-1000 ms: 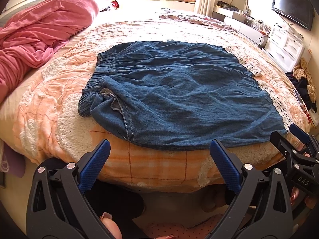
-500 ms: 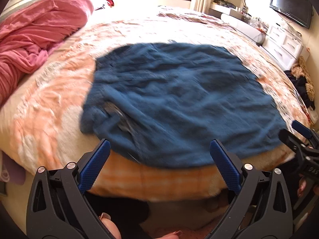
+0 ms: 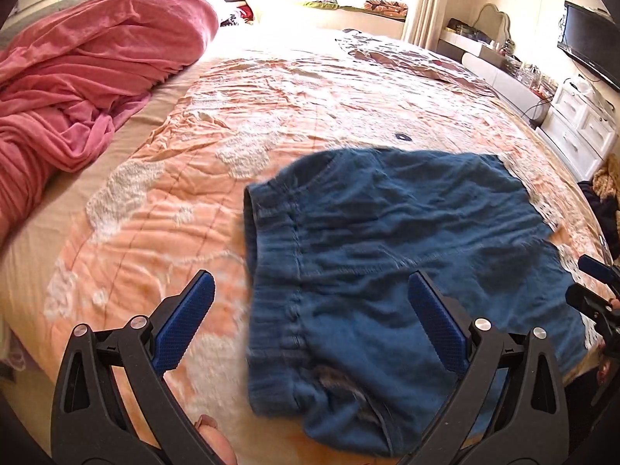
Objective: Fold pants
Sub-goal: 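Reach the left gripper to the pants waistband and close on it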
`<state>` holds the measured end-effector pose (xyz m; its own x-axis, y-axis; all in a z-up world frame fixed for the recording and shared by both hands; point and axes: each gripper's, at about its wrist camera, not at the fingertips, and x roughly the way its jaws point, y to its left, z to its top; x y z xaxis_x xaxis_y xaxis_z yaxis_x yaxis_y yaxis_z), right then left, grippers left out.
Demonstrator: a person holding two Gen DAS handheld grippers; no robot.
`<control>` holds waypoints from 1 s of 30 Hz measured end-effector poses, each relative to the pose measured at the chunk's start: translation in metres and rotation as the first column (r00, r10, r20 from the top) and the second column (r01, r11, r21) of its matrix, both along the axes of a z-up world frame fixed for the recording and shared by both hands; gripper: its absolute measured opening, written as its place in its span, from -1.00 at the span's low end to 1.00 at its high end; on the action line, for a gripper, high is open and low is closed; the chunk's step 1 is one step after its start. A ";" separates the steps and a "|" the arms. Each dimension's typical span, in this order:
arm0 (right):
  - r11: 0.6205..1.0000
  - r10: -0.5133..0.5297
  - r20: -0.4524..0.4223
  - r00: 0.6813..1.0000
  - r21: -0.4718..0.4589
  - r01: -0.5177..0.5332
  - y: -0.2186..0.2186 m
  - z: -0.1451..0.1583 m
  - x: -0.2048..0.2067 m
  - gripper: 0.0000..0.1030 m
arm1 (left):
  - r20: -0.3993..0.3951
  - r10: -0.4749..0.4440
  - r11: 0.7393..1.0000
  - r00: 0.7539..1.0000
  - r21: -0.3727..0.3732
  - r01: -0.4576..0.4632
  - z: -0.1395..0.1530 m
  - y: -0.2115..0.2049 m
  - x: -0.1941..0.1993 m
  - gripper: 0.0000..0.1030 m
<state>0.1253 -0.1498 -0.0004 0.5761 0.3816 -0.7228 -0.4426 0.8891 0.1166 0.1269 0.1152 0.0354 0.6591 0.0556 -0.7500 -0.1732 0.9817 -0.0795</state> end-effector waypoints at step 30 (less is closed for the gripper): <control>0.906 0.309 -0.089 0.947 -0.276 -0.322 0.136 -0.033 0.195 0.91 | -0.010 -0.211 0.976 0.978 -0.055 0.210 -0.058 0.056 0.136 -0.93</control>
